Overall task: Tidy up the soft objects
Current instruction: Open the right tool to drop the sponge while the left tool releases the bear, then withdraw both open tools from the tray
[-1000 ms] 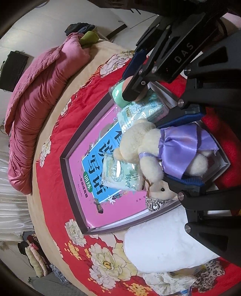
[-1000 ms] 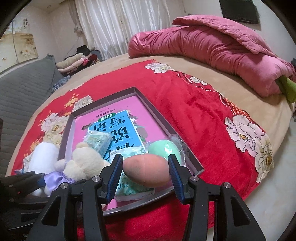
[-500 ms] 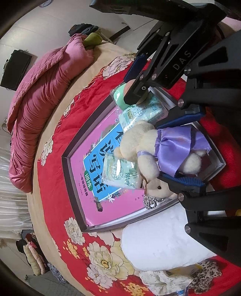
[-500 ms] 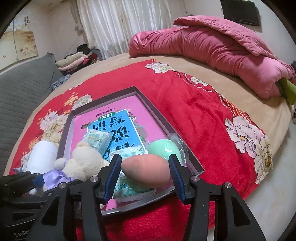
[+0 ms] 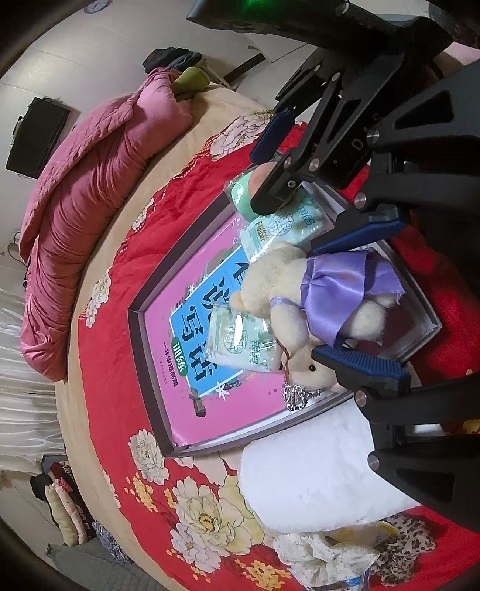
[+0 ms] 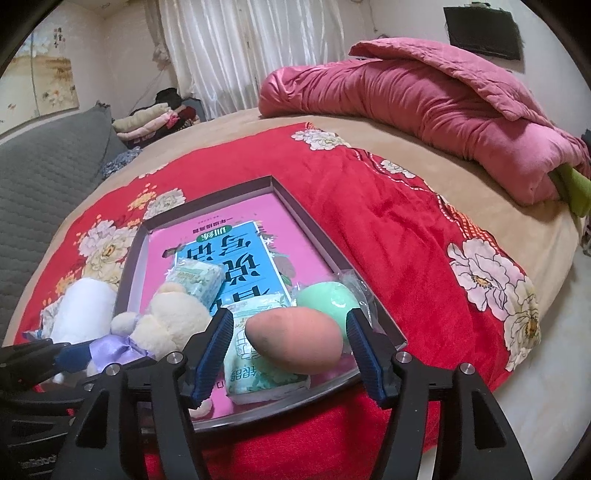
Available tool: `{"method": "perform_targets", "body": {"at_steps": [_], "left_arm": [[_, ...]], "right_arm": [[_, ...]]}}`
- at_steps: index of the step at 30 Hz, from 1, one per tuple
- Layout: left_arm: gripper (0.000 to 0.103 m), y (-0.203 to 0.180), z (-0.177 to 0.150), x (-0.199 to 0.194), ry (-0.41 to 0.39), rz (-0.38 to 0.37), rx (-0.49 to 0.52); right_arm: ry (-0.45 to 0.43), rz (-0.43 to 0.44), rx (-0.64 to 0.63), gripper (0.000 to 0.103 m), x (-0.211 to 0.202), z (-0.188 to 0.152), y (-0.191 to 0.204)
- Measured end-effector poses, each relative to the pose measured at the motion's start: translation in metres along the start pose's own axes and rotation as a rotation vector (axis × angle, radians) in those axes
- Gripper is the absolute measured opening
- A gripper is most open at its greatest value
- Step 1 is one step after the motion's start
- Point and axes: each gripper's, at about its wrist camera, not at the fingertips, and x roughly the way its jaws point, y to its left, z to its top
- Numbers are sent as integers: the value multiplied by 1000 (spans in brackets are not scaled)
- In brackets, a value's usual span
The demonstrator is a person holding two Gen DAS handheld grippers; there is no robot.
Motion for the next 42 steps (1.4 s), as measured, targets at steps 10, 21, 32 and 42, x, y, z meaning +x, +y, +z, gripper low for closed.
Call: {"method": "perform_targets", "body": {"at_steps": [10, 21, 32, 42], "left_arm": [[52, 4, -2, -8, -23, -18, -14], [53, 10, -11, -26, -53, -18, -20], [53, 25, -22, -48, -76, 1, -55], [53, 28, -29, -68, -119, 3, -66]], "right_arm": [[-44, -15, 9, 74, -10, 0, -1], [-117, -45, 45, 76, -24, 3, -9], [-168, -63, -11, 76, -36, 2, 4], [-198, -74, -55, 76, -57, 0, 21]]}}
